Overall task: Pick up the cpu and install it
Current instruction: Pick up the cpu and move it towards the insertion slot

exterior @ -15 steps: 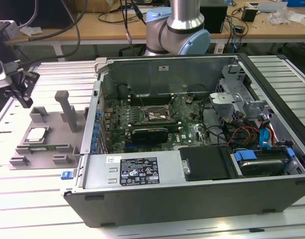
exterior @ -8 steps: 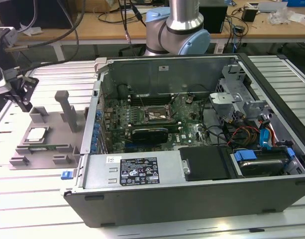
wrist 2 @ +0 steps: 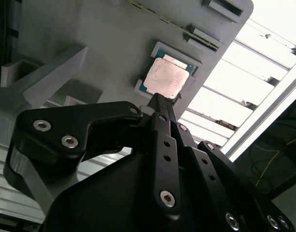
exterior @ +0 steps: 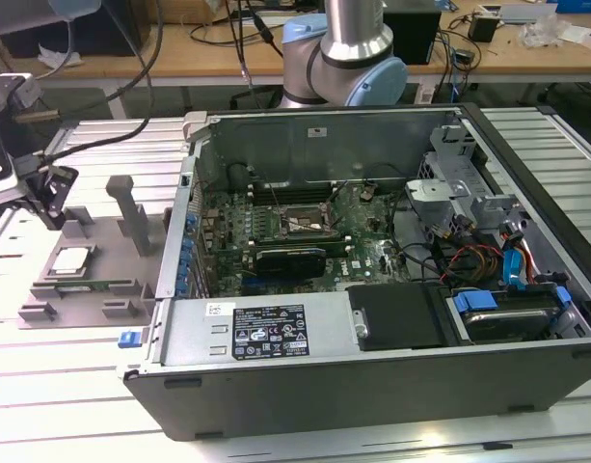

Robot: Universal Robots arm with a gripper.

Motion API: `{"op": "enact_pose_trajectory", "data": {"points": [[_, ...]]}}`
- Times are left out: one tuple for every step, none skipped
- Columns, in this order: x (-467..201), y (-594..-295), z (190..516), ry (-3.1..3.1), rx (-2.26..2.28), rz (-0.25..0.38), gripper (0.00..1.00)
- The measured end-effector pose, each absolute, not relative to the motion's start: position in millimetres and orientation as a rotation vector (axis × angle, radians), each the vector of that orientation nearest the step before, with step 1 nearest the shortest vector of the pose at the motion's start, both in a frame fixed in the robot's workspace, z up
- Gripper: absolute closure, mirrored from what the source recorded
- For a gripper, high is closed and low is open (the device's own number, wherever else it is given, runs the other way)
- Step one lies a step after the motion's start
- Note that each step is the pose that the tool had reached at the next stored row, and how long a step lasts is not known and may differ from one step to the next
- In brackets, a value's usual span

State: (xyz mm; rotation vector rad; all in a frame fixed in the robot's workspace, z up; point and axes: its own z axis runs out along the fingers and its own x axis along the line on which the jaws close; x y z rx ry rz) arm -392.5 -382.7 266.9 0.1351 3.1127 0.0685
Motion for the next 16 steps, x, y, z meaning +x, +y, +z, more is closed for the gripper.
{"op": "enact_pose_trajectory", "data": {"points": [[-392.7,-382.9,264.9,3.113,0.135,0.068,0.89],[-392.9,-383.2,262.9,3.113,0.134,0.068,0.89],[-393.0,-383.4,260.8,3.113,0.134,0.069,0.89],[-393.3,-383.6,259.0,3.113,0.134,0.068,0.89],[-394.9,-383.7,255.1,3.113,0.133,0.068,0.89],[-396.0,-383.8,252.1,3.113,0.133,0.069,0.89],[-397.1,-383.8,249.0,3.113,0.133,0.068,0.89],[-398.1,-383.9,246.2,3.113,0.132,0.068,0.89],[-399.1,-384.0,243.9,3.113,0.132,0.068,0.89],[-400.1,-384.1,240.9,3.113,0.129,0.069,0.89],[-400.9,-384.2,238.3,3.113,0.127,0.069,0.89],[-401.5,-384.2,236.7,3.113,0.125,0.069,0.89],[-402.4,-384.3,233.7,3.113,0.123,0.069,0.89],[-402.7,-384.2,232.3,3.113,0.122,0.069,0.89],[-403.1,-384.2,231.0,3.113,0.122,0.069,0.89],[-404.1,-384.2,228.2,3.114,0.121,0.068,0.89]]}}
